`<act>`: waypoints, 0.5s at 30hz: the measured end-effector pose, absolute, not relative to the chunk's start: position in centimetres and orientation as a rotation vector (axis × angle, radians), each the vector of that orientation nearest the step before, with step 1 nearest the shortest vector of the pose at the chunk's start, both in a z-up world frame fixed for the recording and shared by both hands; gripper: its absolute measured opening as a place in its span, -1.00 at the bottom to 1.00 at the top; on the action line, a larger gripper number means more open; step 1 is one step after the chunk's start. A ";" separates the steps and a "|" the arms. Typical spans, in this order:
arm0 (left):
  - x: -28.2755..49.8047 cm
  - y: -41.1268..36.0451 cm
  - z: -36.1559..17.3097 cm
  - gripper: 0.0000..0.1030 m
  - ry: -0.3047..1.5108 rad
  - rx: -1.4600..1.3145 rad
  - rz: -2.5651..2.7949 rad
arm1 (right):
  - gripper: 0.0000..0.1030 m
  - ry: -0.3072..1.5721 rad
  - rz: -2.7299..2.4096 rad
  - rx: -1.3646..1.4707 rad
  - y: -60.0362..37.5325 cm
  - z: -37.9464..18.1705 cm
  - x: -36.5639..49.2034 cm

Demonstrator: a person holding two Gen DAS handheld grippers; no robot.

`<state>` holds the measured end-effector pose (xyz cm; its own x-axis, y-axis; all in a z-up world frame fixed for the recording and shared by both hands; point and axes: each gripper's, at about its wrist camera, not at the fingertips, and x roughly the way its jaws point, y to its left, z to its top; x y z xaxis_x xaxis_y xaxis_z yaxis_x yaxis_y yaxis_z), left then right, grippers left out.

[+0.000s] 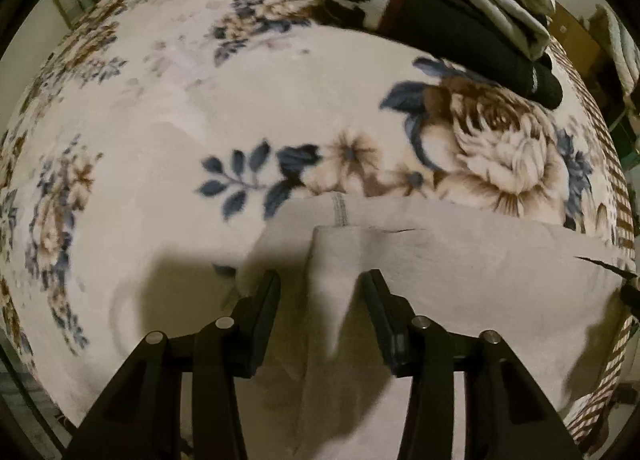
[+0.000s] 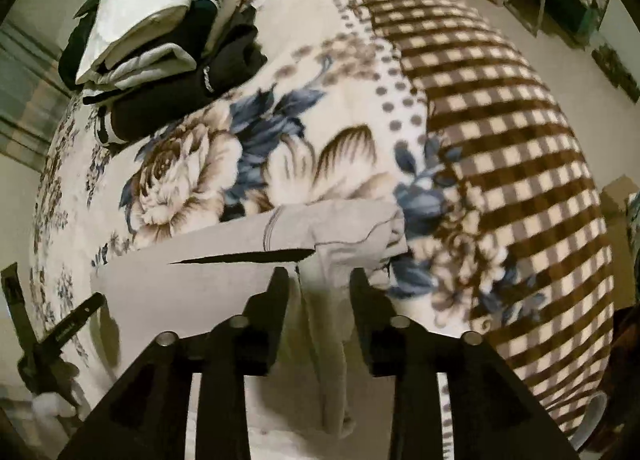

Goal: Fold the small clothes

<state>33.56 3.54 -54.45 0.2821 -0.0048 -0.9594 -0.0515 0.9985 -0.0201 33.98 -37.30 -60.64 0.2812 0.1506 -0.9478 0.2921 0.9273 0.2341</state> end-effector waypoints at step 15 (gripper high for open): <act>34.1 5.1 -49.9 -0.98 1.124 -0.089 0.026 | -0.88 1.115 -0.093 0.190 -34.1 -55.1 33.4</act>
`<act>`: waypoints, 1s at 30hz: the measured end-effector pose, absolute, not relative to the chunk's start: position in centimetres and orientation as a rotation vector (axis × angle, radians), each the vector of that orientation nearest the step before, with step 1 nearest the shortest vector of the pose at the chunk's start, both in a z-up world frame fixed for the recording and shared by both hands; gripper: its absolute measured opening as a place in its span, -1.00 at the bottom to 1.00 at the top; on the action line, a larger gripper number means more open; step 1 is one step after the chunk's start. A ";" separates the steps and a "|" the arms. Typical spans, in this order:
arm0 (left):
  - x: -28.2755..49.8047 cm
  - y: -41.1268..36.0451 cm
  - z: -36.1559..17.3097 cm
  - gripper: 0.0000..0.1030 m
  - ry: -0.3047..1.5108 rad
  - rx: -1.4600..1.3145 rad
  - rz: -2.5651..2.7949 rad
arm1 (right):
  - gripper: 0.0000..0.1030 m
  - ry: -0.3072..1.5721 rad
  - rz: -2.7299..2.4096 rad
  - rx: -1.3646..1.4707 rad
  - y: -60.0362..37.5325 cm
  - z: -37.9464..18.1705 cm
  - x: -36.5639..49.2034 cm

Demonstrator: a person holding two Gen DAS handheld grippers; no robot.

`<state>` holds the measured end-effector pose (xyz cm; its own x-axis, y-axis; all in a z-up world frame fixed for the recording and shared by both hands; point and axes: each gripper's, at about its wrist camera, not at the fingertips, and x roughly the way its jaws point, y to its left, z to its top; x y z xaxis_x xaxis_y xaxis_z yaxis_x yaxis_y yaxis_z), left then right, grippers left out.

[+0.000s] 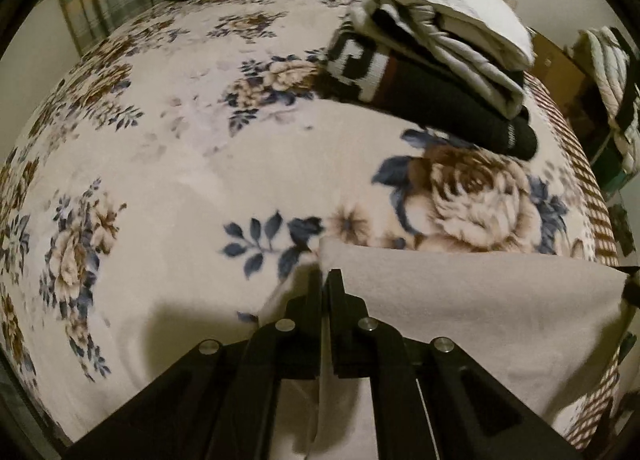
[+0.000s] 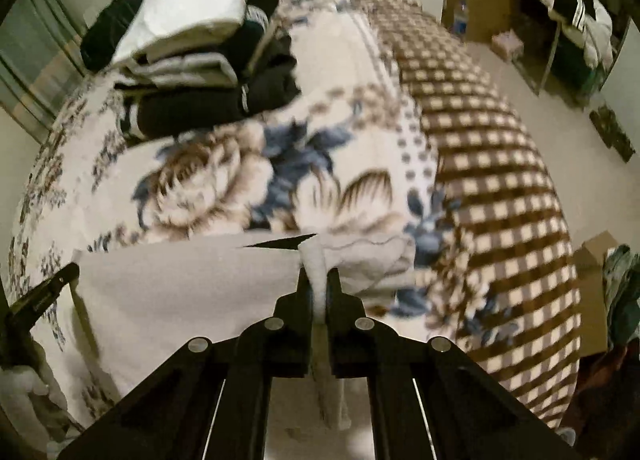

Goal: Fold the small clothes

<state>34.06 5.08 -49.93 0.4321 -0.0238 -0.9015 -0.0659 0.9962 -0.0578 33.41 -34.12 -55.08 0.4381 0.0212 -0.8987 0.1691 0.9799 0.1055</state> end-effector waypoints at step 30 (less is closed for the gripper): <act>23.6 6.8 -58.6 0.70 1.273 -0.945 0.081 | 0.64 1.177 -0.077 1.141 -37.5 -70.0 22.9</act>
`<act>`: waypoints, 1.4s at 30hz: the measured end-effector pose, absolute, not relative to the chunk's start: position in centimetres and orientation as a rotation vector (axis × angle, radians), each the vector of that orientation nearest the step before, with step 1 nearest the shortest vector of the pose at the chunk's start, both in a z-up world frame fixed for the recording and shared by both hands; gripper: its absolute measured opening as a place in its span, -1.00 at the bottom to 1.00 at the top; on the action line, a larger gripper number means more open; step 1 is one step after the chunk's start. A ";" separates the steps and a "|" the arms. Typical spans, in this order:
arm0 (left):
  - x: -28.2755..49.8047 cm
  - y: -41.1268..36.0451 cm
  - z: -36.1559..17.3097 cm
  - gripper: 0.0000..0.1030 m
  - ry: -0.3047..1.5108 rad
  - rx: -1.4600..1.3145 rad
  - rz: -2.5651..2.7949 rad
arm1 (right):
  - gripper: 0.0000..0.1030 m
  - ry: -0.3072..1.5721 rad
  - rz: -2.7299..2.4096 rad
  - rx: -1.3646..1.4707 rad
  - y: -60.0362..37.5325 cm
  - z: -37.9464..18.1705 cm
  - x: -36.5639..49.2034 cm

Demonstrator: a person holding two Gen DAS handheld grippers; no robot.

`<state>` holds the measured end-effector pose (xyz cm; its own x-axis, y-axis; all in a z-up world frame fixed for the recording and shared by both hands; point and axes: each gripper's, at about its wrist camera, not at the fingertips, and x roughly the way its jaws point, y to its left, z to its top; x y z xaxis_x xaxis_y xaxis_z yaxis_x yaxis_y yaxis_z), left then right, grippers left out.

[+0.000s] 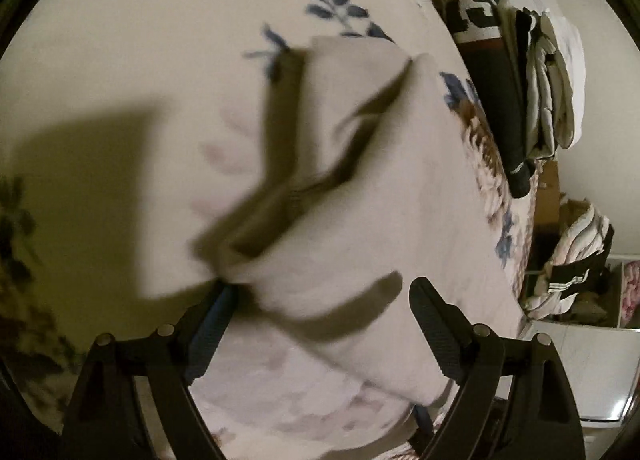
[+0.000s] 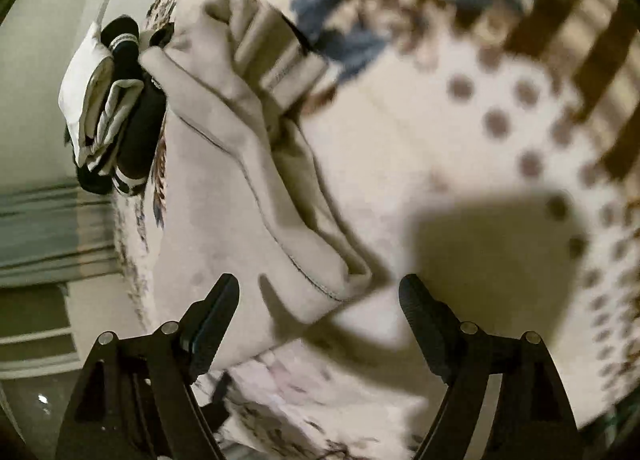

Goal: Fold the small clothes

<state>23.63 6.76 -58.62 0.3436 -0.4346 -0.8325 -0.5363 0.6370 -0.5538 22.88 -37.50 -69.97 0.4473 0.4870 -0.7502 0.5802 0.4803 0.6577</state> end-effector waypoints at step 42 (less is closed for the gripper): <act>27.7 8.6 -48.6 -0.70 0.920 -0.954 0.065 | -0.57 0.904 0.066 1.265 -33.4 -66.3 26.9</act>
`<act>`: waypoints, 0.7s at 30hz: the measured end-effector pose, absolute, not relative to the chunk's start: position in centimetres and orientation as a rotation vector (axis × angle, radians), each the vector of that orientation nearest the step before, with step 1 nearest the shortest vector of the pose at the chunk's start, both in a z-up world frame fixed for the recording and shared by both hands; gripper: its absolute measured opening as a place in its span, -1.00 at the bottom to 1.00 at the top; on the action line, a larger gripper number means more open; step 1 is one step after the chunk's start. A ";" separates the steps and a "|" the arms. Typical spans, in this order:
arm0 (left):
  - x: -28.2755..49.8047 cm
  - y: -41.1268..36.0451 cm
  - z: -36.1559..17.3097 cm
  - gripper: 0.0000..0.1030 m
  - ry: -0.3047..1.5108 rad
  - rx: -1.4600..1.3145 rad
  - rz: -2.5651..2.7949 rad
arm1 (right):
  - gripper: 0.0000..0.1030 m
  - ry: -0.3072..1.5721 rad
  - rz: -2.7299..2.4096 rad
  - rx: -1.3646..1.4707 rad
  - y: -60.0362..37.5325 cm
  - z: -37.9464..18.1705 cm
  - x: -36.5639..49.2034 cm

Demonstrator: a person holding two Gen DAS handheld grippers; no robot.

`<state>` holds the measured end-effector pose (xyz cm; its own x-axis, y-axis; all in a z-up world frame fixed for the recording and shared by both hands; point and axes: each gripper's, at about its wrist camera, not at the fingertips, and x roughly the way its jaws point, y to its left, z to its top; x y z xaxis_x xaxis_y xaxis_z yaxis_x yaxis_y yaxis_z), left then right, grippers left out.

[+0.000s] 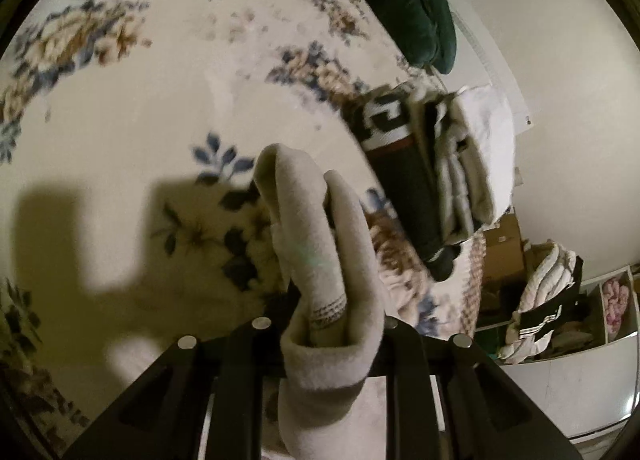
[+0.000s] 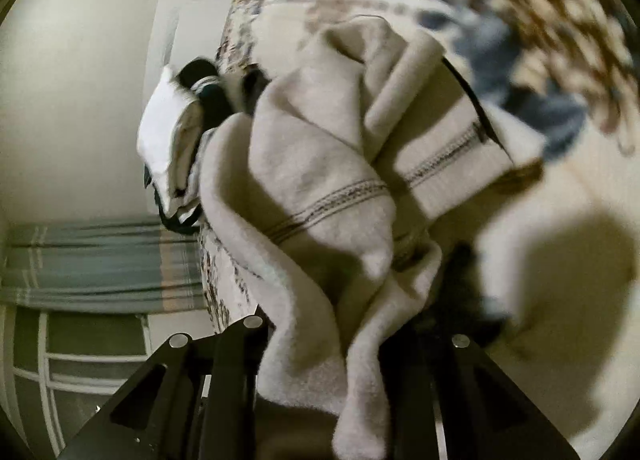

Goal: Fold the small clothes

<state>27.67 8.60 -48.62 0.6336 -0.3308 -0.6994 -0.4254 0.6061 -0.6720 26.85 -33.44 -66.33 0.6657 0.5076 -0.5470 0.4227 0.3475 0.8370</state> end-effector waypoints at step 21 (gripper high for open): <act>59.2 7.8 -27.0 -0.69 0.667 -0.780 -0.173 | -0.57 0.639 0.214 1.120 -32.8 -43.9 55.5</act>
